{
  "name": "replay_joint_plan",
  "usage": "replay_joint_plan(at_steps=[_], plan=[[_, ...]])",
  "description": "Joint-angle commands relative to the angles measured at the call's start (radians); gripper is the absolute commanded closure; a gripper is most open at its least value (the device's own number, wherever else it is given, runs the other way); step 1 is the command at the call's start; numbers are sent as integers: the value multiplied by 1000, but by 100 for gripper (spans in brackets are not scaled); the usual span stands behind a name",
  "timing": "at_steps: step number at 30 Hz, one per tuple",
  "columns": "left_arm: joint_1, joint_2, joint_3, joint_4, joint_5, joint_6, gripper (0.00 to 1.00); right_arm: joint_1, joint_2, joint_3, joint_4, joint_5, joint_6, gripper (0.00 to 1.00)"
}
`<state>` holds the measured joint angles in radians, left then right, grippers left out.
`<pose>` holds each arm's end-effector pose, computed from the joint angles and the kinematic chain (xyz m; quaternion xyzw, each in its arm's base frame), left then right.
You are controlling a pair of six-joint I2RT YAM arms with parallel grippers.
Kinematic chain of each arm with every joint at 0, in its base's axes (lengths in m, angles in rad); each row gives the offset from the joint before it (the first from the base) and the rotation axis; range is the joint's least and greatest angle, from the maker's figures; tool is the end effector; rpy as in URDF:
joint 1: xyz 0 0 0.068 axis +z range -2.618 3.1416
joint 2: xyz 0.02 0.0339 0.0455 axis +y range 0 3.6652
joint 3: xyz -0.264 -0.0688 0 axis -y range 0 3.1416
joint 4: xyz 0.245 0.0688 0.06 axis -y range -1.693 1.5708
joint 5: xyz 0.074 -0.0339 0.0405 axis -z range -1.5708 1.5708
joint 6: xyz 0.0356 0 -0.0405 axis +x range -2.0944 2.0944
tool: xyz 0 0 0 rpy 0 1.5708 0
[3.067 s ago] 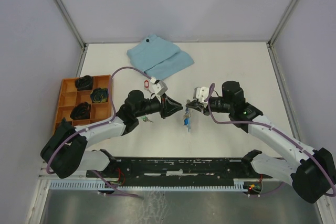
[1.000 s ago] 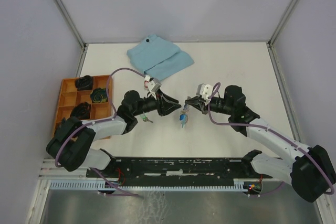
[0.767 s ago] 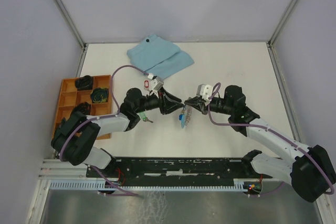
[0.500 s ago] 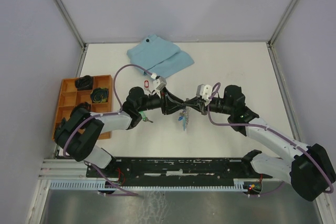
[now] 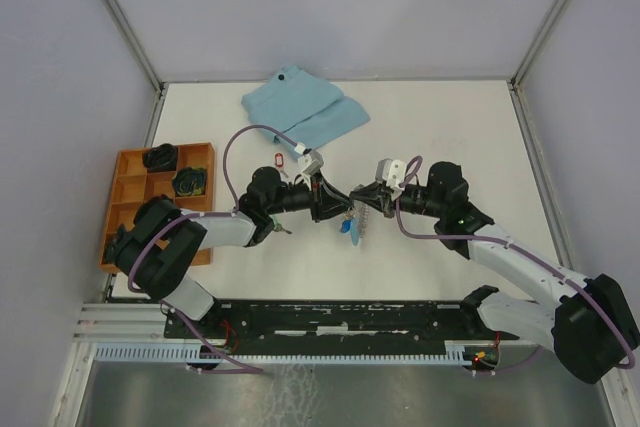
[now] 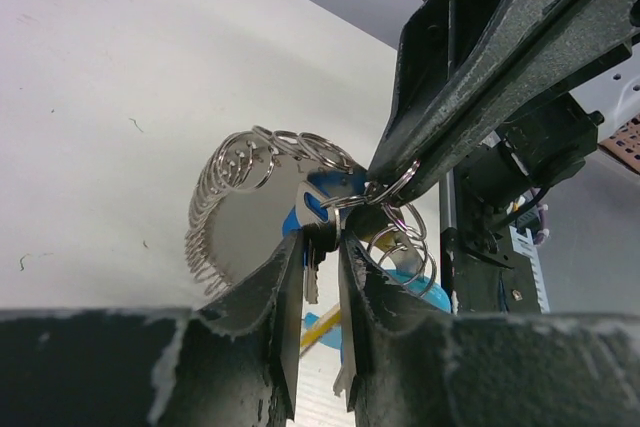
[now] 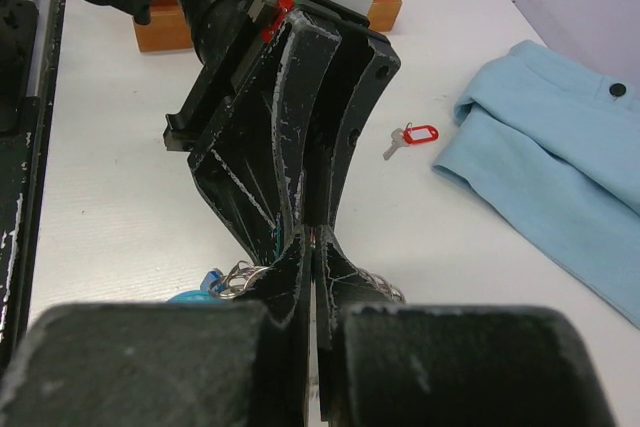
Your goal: Put the keys on the keyring
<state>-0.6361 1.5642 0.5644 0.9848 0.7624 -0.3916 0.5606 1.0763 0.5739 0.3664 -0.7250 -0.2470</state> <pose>0.2274 -0.1985 0.2023 0.3398 0.6245 -0.5510 0.4370 0.1891 0.1466 0.2668 -0.4912 0.5563 0.3599 0.5654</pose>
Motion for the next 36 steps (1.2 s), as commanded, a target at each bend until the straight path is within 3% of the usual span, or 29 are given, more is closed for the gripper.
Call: replay_joint_plan(at_steps=[1,14,23,30,36], plan=[[-3,-6,13,37,4,23,74,1,-34,37,66,-6,1,99],[6,-175,-91,-178,-289,106,58,-3,-28,95,-81,129,-111,99],[38,-359,-154,-332,-477,103,45,-4,42,165,-60,212,-166,99],[82,-480,-195,-440,-566,50,33,2,125,176,-76,62,-161,99],[95,-555,-229,-514,-632,-10,29,21,146,114,-56,52,-124,99]])
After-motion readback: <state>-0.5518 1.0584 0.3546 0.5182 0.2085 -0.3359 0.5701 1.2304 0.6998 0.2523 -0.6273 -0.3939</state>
